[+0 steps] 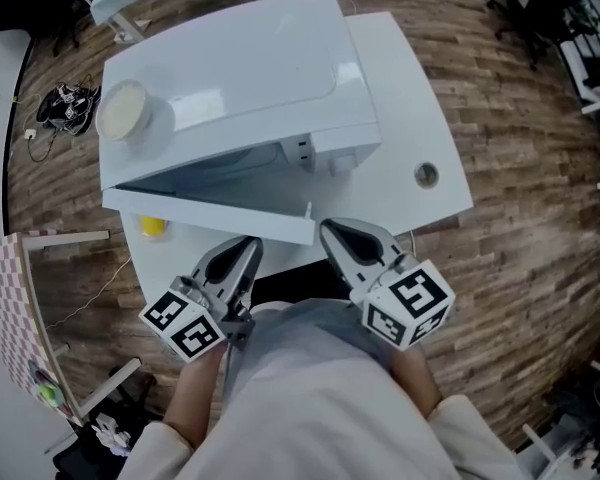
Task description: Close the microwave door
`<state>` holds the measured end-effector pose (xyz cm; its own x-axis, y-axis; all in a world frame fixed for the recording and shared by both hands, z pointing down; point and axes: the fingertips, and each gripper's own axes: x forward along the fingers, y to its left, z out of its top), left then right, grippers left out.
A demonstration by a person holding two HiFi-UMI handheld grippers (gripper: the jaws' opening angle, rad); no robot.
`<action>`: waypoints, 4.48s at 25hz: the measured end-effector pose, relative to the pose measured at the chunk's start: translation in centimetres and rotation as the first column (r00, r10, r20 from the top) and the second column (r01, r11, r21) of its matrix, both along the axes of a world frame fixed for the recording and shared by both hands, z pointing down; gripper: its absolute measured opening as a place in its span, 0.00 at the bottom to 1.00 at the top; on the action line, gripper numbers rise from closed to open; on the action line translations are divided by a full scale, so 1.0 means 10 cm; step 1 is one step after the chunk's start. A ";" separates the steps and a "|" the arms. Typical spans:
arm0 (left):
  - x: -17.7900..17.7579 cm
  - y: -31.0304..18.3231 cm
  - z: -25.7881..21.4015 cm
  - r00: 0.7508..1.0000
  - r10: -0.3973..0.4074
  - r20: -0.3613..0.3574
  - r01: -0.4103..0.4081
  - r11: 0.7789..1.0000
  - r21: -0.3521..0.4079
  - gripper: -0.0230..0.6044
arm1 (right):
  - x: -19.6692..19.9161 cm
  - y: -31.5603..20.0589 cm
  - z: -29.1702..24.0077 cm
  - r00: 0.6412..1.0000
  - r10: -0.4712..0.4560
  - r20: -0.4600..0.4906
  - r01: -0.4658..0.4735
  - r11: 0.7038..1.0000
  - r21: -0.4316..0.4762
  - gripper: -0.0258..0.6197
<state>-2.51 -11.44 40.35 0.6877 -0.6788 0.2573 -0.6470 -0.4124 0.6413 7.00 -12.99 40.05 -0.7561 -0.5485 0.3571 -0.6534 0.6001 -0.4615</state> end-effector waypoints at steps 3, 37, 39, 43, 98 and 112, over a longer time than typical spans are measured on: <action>0.03 -0.01 0.00 1.000 -0.016 0.010 0.015 1.000 0.008 0.06 | -0.03 0.02 -0.05 1.000 -0.024 0.012 0.024 1.000 0.014 0.08; 0.21 -0.41 -0.05 0.999 -0.043 -0.022 0.044 0.999 0.028 0.06 | 0.02 -0.29 -0.10 0.998 -0.062 0.026 0.061 0.997 0.057 0.08; 0.21 -0.44 -0.05 0.999 -0.047 -0.026 0.047 0.999 0.027 0.06 | -0.02 -0.30 -0.10 0.997 -0.074 0.027 0.072 0.996 0.058 0.08; 0.20 -0.49 -0.06 0.998 -0.049 -0.030 0.049 0.998 0.028 0.06 | -0.09 -0.33 -0.10 0.995 -0.090 0.029 0.088 0.994 0.058 0.08; 0.04 -0.80 0.03 0.997 -0.062 -0.045 0.062 0.998 0.003 0.06 | -0.26 -0.70 -0.06 0.997 -0.047 0.056 0.045 0.998 0.043 0.08; -0.01 -0.89 0.05 0.996 -0.077 -0.053 0.078 0.997 0.004 0.06 | -0.31 -0.83 -0.04 0.998 -0.051 0.043 0.049 0.997 0.054 0.08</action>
<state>-2.64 -20.29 40.88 0.6453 -0.7321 0.2179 -0.6427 -0.3663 0.6729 3.95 -21.34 39.63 -0.7974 -0.5271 0.2938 -0.6015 0.6558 -0.4563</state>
